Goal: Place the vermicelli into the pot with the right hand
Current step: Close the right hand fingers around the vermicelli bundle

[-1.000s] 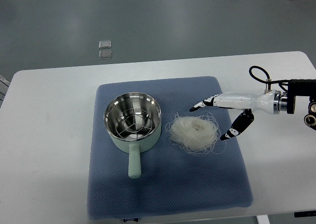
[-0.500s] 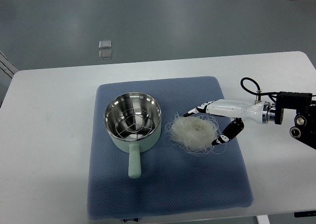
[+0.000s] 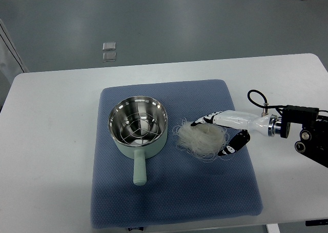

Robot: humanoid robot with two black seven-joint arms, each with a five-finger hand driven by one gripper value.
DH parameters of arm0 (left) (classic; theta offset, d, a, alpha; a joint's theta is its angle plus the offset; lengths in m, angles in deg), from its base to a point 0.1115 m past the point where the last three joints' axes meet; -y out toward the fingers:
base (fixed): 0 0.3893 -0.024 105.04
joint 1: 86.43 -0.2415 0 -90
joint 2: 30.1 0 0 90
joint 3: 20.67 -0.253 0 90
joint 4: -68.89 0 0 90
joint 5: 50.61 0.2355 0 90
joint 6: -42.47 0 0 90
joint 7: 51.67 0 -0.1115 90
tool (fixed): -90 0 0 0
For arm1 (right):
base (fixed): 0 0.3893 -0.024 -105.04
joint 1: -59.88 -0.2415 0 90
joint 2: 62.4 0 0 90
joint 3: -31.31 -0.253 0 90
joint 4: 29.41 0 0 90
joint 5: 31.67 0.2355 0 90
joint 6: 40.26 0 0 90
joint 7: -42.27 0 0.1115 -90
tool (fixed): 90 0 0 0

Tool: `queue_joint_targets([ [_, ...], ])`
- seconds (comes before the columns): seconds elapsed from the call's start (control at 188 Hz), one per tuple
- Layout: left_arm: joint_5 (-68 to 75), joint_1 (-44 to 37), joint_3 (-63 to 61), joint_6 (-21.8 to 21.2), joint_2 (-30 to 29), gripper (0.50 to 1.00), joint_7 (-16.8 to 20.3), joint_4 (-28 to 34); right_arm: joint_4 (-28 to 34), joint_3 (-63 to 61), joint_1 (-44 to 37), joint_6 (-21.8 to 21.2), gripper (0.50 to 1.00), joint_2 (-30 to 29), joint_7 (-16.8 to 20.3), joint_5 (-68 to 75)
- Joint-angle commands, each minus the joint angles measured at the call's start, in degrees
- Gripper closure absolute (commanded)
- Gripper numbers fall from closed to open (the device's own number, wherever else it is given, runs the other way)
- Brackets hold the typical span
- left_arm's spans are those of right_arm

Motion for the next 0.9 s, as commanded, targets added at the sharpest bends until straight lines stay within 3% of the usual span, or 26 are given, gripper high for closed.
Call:
queue_joint_targets([
  [0.0,0.00,0.00,0.00,-0.01,0.00,0.500,-0.03,0.00,-0.15,0.00,0.11,0.12,0.597,-0.41,0.17,-0.01],
  [0.298,0.00,0.00,0.00,-0.01,0.00,0.500,-0.03,0.00,-0.50,-0.17,0.02,0.65,0.638,-1.21,0.34,-0.01],
  [0.522,0.00,0.00,0.00,-0.01,0.00,0.500,0.06,0.00,-3.14,-0.26,0.02,0.65,0.709,-3.84,0.96,0.16],
  [0.633,0.00,0.00,0.00,-0.01,0.00,0.500,-0.03,0.00,-3.31,-0.26,0.11,0.65,0.756,-3.93,1.57,0.25],
  [0.809,0.00,0.09,0.00,-0.01,0.00,0.500,-0.03,0.00,-3.75,-0.35,-0.15,0.65,0.893,-3.93,1.57,0.43],
  [0.894,0.00,0.00,0.00,-0.01,0.00,0.500,-0.03,0.00,-3.93,-0.35,-0.24,0.65,0.936,-4.19,1.66,0.60],
])
